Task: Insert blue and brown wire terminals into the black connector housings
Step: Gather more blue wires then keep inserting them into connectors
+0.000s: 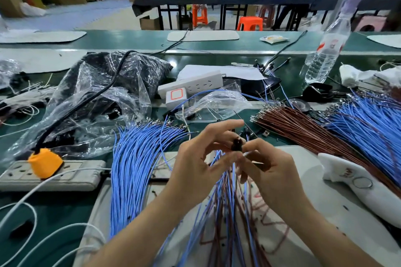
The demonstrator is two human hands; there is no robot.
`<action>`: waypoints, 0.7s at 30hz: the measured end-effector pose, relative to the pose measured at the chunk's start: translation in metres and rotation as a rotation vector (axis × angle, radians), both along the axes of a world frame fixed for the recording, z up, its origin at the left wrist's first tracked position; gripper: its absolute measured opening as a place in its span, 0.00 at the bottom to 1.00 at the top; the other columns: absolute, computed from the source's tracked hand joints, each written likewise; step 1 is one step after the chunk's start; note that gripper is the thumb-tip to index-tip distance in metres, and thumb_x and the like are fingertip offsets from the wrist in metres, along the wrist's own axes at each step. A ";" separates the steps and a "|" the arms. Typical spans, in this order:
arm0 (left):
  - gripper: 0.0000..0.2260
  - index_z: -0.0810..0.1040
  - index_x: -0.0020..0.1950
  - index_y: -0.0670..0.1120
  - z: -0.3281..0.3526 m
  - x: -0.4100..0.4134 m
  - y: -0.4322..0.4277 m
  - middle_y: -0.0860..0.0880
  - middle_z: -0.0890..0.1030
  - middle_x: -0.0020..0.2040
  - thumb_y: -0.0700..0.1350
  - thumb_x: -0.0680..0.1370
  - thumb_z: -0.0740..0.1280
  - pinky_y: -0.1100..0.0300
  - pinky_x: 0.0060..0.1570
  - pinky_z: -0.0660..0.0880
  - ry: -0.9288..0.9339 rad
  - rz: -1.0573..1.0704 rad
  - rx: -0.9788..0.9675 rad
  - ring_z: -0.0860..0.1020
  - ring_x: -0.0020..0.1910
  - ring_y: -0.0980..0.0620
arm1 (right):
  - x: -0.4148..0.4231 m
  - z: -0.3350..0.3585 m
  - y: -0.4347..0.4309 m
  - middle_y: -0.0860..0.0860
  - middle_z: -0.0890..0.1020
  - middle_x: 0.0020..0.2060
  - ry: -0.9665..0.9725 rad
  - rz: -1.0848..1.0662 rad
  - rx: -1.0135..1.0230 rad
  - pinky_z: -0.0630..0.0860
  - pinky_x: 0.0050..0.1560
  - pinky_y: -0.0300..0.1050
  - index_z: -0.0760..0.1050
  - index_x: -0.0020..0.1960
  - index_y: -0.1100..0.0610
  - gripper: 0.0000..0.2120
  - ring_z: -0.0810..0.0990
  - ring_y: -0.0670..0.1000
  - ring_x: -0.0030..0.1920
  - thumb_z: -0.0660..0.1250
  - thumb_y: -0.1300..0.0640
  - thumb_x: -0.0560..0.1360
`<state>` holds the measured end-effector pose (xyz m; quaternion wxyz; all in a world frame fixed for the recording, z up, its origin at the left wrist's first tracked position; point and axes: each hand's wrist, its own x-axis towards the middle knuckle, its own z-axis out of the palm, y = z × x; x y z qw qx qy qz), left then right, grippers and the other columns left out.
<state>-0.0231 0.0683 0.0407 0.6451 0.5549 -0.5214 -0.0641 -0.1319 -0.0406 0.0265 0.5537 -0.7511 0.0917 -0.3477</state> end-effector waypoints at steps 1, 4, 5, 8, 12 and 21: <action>0.18 0.75 0.62 0.53 0.000 0.000 0.001 0.49 0.82 0.48 0.42 0.73 0.71 0.54 0.53 0.78 0.011 -0.009 0.000 0.82 0.48 0.47 | 0.000 -0.001 0.000 0.48 0.81 0.31 -0.005 -0.014 -0.015 0.77 0.33 0.36 0.77 0.39 0.47 0.02 0.81 0.46 0.28 0.70 0.52 0.69; 0.17 0.78 0.58 0.52 0.000 0.000 0.001 0.51 0.82 0.47 0.38 0.72 0.72 0.56 0.53 0.78 0.026 0.011 0.036 0.82 0.47 0.51 | 0.001 -0.003 -0.001 0.51 0.83 0.32 0.011 -0.041 -0.044 0.78 0.37 0.37 0.76 0.40 0.49 0.05 0.83 0.48 0.31 0.70 0.49 0.70; 0.16 0.79 0.56 0.52 0.001 0.000 0.001 0.52 0.82 0.47 0.36 0.71 0.72 0.59 0.52 0.77 0.033 0.016 0.044 0.82 0.47 0.52 | 0.001 -0.004 -0.001 0.51 0.82 0.32 0.011 -0.041 -0.052 0.78 0.37 0.36 0.76 0.40 0.48 0.05 0.83 0.47 0.32 0.70 0.48 0.71; 0.15 0.80 0.53 0.48 0.001 0.001 0.001 0.53 0.80 0.48 0.34 0.70 0.72 0.61 0.51 0.77 0.029 0.007 0.025 0.81 0.46 0.53 | 0.002 -0.005 0.001 0.49 0.81 0.34 -0.003 -0.032 -0.083 0.77 0.36 0.33 0.74 0.39 0.47 0.05 0.83 0.46 0.32 0.68 0.49 0.72; 0.11 0.80 0.51 0.40 0.000 0.001 0.000 0.46 0.79 0.50 0.34 0.70 0.72 0.59 0.50 0.77 0.003 -0.007 0.008 0.80 0.47 0.49 | 0.003 -0.004 0.002 0.47 0.80 0.32 0.006 -0.041 -0.111 0.75 0.35 0.30 0.73 0.38 0.48 0.05 0.83 0.44 0.33 0.67 0.52 0.72; 0.09 0.80 0.50 0.41 0.001 -0.002 0.000 0.45 0.79 0.49 0.35 0.70 0.73 0.54 0.49 0.79 -0.054 -0.046 0.039 0.80 0.46 0.47 | 0.001 -0.007 -0.002 0.48 0.80 0.33 0.060 -0.076 -0.229 0.74 0.37 0.29 0.75 0.40 0.62 0.08 0.79 0.42 0.35 0.69 0.57 0.71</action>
